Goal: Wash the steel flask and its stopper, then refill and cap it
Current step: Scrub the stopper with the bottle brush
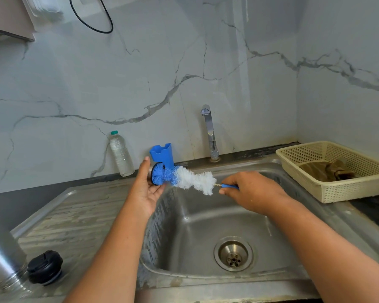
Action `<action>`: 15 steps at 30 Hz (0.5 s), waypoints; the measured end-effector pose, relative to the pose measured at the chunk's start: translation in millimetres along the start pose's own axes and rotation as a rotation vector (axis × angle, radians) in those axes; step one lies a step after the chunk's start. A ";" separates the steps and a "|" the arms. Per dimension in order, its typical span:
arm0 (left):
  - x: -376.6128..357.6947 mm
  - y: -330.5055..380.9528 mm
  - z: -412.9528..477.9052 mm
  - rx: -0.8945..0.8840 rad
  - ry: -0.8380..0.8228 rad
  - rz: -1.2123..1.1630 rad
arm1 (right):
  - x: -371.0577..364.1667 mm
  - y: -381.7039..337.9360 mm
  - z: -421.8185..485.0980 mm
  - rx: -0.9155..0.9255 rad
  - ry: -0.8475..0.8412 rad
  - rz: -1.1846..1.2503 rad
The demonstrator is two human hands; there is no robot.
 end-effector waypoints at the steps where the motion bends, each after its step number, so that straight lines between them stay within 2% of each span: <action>1: 0.8 2.6 -0.4 -0.008 0.026 -0.018 | 3.9 1.3 -0.6 -0.003 0.020 -0.013; 7: -4.8 -3.1 -2.4 0.044 0.019 0.069 | 2.0 -4.8 -1.9 -0.005 0.007 -0.112; 10: -6.1 0.4 -1.1 0.030 -0.016 -0.028 | -0.8 0.4 0.2 0.000 -0.003 0.045; 15: -8.7 5.8 -0.3 0.050 -0.226 -0.186 | -7.4 2.0 3.5 0.001 -0.007 0.386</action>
Point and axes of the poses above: each hand's wrist, its own z-axis towards the middle knuckle, its own x-axis out of the back of the hand, y = z × x, the point moved 6 cm from there along z, towards the middle knuckle, and after that the axes turned 8 degrees about x, right-handed, at the moved point
